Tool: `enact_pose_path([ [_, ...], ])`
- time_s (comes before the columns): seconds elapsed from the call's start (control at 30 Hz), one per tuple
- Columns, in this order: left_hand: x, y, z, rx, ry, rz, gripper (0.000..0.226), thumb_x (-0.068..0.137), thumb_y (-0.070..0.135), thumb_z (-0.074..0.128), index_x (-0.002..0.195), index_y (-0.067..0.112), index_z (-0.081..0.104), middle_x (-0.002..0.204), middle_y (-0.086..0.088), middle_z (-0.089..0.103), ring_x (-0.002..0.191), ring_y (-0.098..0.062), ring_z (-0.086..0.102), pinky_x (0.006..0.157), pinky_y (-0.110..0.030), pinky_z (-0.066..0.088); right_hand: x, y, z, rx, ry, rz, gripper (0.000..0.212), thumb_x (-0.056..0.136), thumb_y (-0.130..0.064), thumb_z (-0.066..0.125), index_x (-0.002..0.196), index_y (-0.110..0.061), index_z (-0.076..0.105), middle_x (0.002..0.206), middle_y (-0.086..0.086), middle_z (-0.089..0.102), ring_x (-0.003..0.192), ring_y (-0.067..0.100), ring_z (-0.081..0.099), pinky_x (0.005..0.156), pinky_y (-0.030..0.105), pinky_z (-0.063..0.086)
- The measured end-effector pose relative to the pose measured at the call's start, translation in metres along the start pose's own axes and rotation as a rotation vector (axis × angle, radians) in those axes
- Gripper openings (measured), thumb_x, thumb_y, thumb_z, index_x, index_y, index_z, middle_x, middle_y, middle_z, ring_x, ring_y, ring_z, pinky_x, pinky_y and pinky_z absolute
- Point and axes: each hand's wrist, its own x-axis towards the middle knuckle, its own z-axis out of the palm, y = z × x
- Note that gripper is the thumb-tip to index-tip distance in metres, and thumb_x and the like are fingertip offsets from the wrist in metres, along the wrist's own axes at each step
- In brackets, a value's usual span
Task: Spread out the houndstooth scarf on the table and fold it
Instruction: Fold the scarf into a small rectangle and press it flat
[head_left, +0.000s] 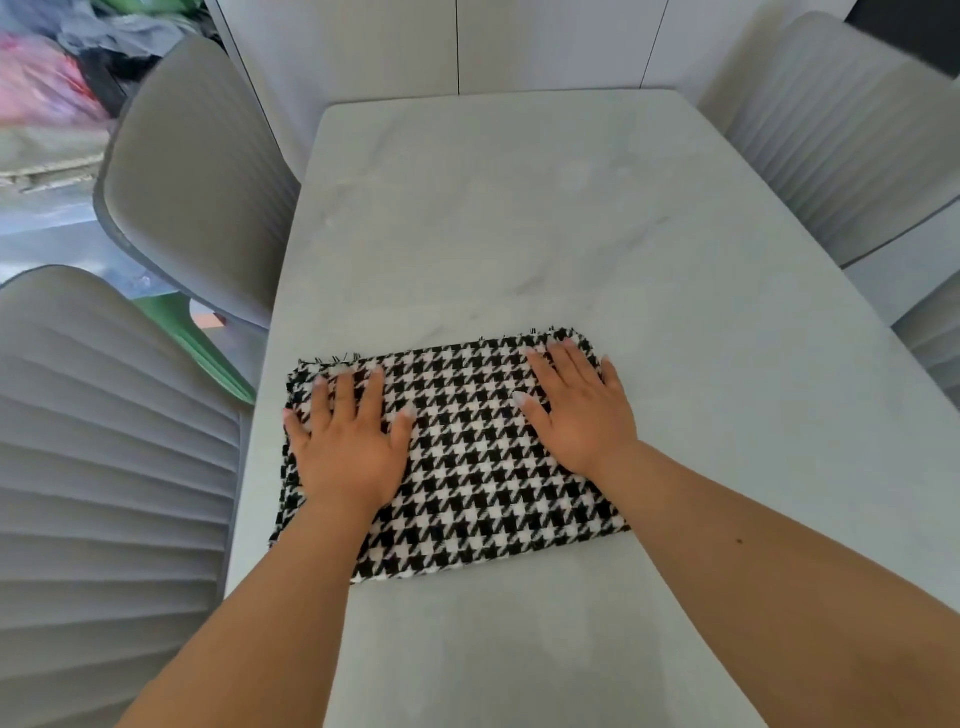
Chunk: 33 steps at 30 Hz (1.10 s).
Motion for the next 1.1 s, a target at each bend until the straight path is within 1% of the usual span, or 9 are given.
enact_pose_path([
  [0.13, 0.005, -0.009, 0.000, -0.080, -0.016, -0.114, 0.065, 0.094, 0.062, 0.012, 0.152, 0.037, -0.002, 0.163, 0.001, -0.003, 0.149, -0.024, -0.008, 0.118, -0.056, 0.004, 0.001, 0.001, 0.000, 0.034, -0.019, 0.031, 0.066, 0.094, -0.061, 0.007, 0.153, -0.032, -0.004, 0.162, -0.004, -0.005, 0.147, 0.012, -0.014, 0.120, 0.044, -0.003],
  [0.4, -0.001, -0.014, -0.008, -0.202, -0.019, -0.119, 0.061, 0.097, 0.056, 0.021, 0.153, 0.037, 0.005, 0.163, 0.000, -0.001, 0.149, -0.026, -0.003, 0.119, -0.051, 0.009, 0.001, -0.002, -0.015, 0.029, -0.113, 0.063, 0.068, 0.095, -0.062, 0.013, 0.153, -0.030, -0.005, 0.161, 0.000, -0.012, 0.147, 0.017, -0.016, 0.120, 0.046, 0.003],
  [0.5, -0.019, -0.016, -0.015, -0.220, 0.034, -0.227, 0.063, 0.098, 0.050, 0.029, 0.154, 0.029, 0.009, 0.160, -0.012, 0.011, 0.145, -0.036, 0.011, 0.115, -0.053, 0.020, -0.021, -0.006, -0.017, 0.070, 0.014, 0.197, 0.067, 0.096, -0.056, 0.024, 0.153, -0.028, 0.001, 0.160, 0.010, 0.002, 0.147, 0.028, 0.002, 0.117, 0.046, 0.016],
  [0.57, -0.034, -0.014, -0.020, -0.214, 0.048, -0.361, 0.067, 0.097, 0.048, 0.033, 0.152, 0.016, 0.012, 0.149, -0.024, 0.029, 0.134, -0.042, 0.029, 0.104, -0.054, 0.033, -0.038, -0.008, -0.013, 0.078, 0.053, 0.290, 0.065, 0.097, -0.054, 0.026, 0.153, -0.031, 0.004, 0.151, 0.015, 0.023, 0.137, 0.031, 0.024, 0.107, 0.043, 0.032],
  [0.63, -0.050, -0.010, -0.021, -0.232, 0.022, -0.445, 0.070, 0.096, 0.050, 0.034, 0.147, 0.006, 0.019, 0.139, -0.028, 0.039, 0.125, -0.043, 0.039, 0.097, -0.052, 0.039, -0.052, -0.009, -0.008, 0.114, 0.029, 0.350, 0.064, 0.096, -0.057, 0.025, 0.152, -0.035, 0.003, 0.138, 0.016, 0.036, 0.125, 0.031, 0.036, 0.096, 0.041, 0.040],
  [0.73, -0.071, -0.008, -0.014, -0.309, -0.006, -0.515, 0.067, 0.094, 0.054, 0.038, 0.131, -0.002, 0.034, 0.126, -0.027, 0.049, 0.114, -0.043, 0.048, 0.087, -0.049, 0.044, -0.068, -0.008, -0.004, 0.198, 0.012, 0.408, 0.067, 0.093, -0.063, 0.026, 0.151, -0.040, -0.001, 0.126, 0.016, 0.043, 0.114, 0.031, 0.043, 0.088, 0.040, 0.045],
  [0.87, -0.097, -0.007, -0.015, -0.396, -0.037, -0.596, 0.065, 0.092, 0.056, 0.041, 0.120, -0.003, 0.040, 0.115, -0.025, 0.056, 0.103, -0.042, 0.057, 0.070, -0.043, 0.042, -0.095, -0.004, -0.001, 0.290, -0.009, 0.464, 0.072, 0.089, -0.070, 0.028, 0.149, -0.046, -0.002, 0.122, 0.015, 0.046, 0.106, 0.031, 0.052, 0.082, 0.039, 0.049],
  [1.0, -0.118, -0.008, -0.019, -0.430, -0.106, -0.670, 0.072, 0.091, 0.061, 0.037, 0.127, -0.002, 0.036, 0.109, -0.021, 0.061, 0.091, -0.035, 0.057, 0.068, -0.039, 0.040, -0.127, 0.000, -0.002, 0.342, -0.038, 0.513, 0.072, 0.085, -0.075, 0.026, 0.147, -0.051, -0.003, 0.125, 0.013, 0.048, 0.104, 0.031, 0.056, 0.078, 0.036, 0.048],
  [1.1, -0.129, -0.014, -0.017, -0.470, -0.158, -0.695, 0.078, 0.090, 0.064, 0.036, 0.132, -0.002, 0.038, 0.096, -0.015, 0.061, 0.083, -0.031, 0.057, 0.070, -0.038, 0.043, -0.150, 0.006, 0.000, 0.383, -0.050, 0.491, 0.072, 0.086, -0.075, 0.026, 0.147, -0.050, -0.003, 0.124, 0.012, 0.051, 0.102, 0.028, 0.059, 0.078, 0.034, 0.049],
])
